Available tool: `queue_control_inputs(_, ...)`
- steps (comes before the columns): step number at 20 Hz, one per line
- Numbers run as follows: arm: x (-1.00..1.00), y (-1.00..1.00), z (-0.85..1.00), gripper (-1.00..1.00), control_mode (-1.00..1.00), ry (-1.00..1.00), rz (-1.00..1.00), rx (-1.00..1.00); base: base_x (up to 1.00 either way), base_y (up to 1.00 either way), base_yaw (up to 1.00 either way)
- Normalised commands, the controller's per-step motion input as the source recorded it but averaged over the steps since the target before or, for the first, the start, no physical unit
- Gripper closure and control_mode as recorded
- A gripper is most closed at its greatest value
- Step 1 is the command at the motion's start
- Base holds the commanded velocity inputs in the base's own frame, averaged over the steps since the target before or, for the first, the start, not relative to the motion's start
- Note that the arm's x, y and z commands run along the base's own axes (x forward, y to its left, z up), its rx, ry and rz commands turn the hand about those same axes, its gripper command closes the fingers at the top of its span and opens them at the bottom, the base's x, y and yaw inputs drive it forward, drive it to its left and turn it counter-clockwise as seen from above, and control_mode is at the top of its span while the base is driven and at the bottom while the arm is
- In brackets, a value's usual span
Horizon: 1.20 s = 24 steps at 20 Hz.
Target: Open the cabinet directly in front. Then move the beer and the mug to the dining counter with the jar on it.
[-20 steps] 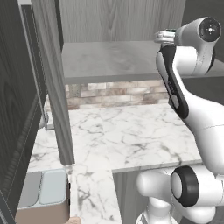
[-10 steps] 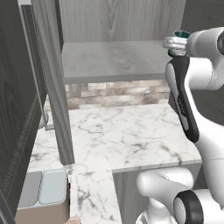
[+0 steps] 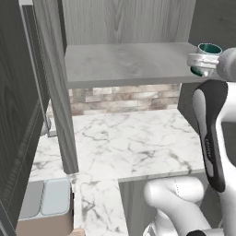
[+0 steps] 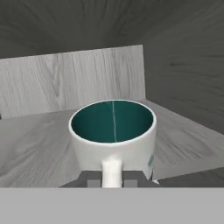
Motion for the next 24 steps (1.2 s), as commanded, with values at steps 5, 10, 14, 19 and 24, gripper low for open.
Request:
queue_control_inputs(5, -1.0, 0.03, -0.15, 1.0, -1.0, 0.16, 0.0, 0.0, 0.0, 0.0, 0.0)
queue_control_inputs(10, -1.0, 0.16, -0.47, 1.0, -1.0, 0.26, 0.0, 0.0, 0.0, 0.0, 0.0)
queue_control_inputs(14, -0.67, 0.57, -0.56, 1.0, -1.0, 0.01, 0.0, -0.06, 0.0, 0.0, 0.0)
queue_control_inputs(19, -0.1, 0.22, -0.17, 1.0, 1.0, -0.1, 0.0, -0.03, -0.18, 0.0, 0.0)
queue_control_inputs(24, 0.0, 0.0, 0.0, 1.0, 1.0, 0.0, 0.0, 0.0, -0.98, 0.0, -0.17)
